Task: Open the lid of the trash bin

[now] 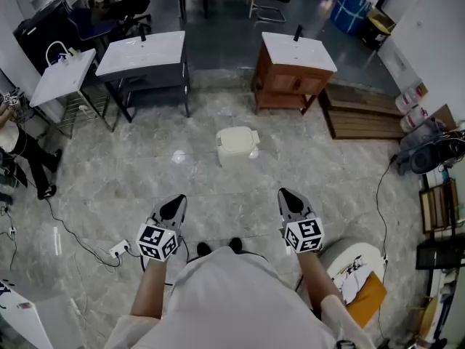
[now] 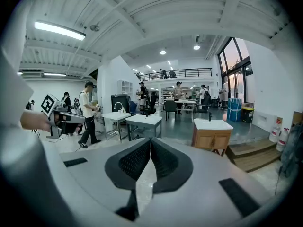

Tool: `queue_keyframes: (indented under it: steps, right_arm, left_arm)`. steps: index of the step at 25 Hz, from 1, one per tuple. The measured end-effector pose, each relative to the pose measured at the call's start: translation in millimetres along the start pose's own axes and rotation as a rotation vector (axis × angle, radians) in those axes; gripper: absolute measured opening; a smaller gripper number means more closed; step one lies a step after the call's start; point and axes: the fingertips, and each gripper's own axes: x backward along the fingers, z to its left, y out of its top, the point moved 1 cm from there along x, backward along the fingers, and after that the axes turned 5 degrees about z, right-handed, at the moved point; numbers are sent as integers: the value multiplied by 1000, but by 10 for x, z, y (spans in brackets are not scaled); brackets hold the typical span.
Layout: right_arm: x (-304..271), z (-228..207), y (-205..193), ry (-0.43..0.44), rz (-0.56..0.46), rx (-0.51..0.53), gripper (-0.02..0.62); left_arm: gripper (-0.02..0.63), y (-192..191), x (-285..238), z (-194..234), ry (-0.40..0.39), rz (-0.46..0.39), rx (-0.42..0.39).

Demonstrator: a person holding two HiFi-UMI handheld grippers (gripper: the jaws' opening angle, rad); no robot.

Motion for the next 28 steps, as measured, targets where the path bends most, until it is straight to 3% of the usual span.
queue_keyframes:
  steps: [28]
  right_arm:
    - [-98, 752, -92, -49, 33, -19, 34]
  left_arm:
    - [18, -223, 445, 539, -59, 7, -6]
